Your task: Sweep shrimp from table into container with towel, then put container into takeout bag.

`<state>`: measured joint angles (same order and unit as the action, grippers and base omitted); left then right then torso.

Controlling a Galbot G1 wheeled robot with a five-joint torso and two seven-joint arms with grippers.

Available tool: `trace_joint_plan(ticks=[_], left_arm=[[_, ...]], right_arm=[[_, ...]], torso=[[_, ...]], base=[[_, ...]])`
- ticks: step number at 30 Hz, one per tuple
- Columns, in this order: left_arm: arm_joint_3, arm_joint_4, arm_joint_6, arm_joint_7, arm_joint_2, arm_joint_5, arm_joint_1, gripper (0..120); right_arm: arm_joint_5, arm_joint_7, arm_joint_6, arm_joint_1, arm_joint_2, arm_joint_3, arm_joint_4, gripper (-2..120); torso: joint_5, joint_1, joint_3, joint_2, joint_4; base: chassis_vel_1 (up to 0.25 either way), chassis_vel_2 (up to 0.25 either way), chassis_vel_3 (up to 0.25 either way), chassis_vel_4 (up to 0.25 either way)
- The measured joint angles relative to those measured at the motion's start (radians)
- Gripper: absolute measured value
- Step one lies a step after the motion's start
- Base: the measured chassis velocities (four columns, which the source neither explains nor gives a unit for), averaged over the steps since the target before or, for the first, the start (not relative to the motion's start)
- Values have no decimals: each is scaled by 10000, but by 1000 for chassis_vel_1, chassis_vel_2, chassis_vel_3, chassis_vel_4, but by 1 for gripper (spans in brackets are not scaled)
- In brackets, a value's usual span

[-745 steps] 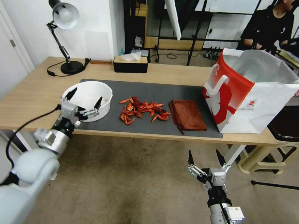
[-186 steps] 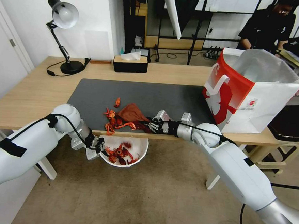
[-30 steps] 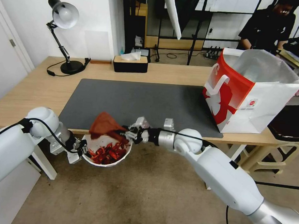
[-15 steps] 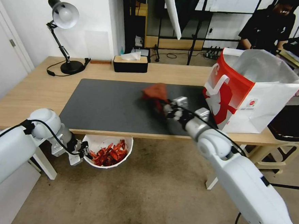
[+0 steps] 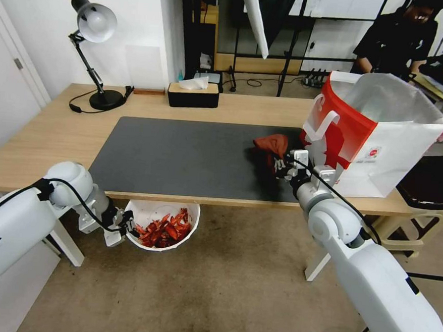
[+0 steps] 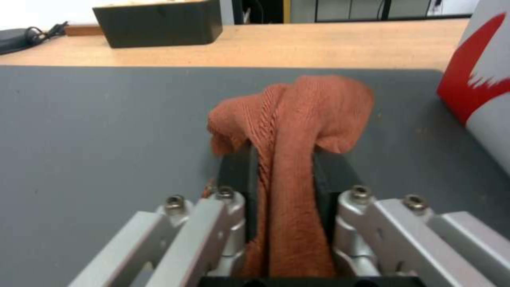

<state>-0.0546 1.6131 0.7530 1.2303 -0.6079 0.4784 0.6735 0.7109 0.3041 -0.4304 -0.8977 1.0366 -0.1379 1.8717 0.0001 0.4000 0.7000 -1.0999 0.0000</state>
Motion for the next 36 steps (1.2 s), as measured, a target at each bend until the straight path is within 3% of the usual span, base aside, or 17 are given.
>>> trace_joint_plan(ticks=[2,4,7,10,13,14,20,24,27,29,31,33,35,36], left_arm=[[14,128,-40,30,39,1,57,0],[51,241,-74,47,57,-1,125,0],[57,238,-75,47,66,2,130,0],[76,209,-77,47,101,24,136,0],[92,193,-77,47,108,30,136,0],[104,179,-71,47,119,33,139,0],[120,178,-65,44,119,33,159,0],[140,180,-59,42,118,36,192,0],[158,190,-45,40,68,80,288,0],[160,190,-42,39,57,85,294,0],[165,186,-20,36,-15,120,326,0],[164,185,-19,36,-22,123,331,0],[165,186,0,25,-70,132,352,0],[164,185,2,25,-71,133,353,0]], right_arm=[[12,130,-100,-13,72,34,9,30],[-30,603,-599,6,196,120,153,49],[-48,691,-627,19,229,134,180,54],[-134,984,-657,-17,267,169,314,70],[-154,1070,-669,-45,273,169,379,74],[-185,1121,-662,-108,274,159,478,85],[-280,1130,-568,-197,275,141,578,99],[-487,1081,-328,-358,266,108,717,100],[-1035,946,864,-933,235,35,1108,100],[-1082,916,1016,-1000,231,28,1137,100],[-1745,272,2619,-1757,191,-158,1332,100],[-1800,208,2740,-1831,189,-190,1351,100],[-2220,-421,4011,-2753,164,-618,1503,100],[-2260,-493,4137,-2862,164,-670,1507,100]], torso=[[-1,-1,0,0,1],[-2,0,0,0,0],[-1,0,0,-1,0],[-1,1,0,0,0],[-2,1,0,0,0],[-1,1,-1,-1,1],[-1,1,-1,-1,1],[-2,1,-1,0,1],[-2,1,-1,-1,1],[-2,0,-1,0,0],[0,0,-1,-1,0],[0,1,-1,-1,-2],[-1,0,-1,-1,0],[0,0,-1,-1,0]], base=[[0,0,0,0],[0,0,0,0],[0,0,0,0],[0,0,0,0],[0,0,0,0],[0,0,0,0],[0,0,0,0],[0,0,0,0],[0,0,0,0],[0,0,0,0],[0,0,0,0],[0,0,0,0],[0,0,0,0],[0,0,0,0]])
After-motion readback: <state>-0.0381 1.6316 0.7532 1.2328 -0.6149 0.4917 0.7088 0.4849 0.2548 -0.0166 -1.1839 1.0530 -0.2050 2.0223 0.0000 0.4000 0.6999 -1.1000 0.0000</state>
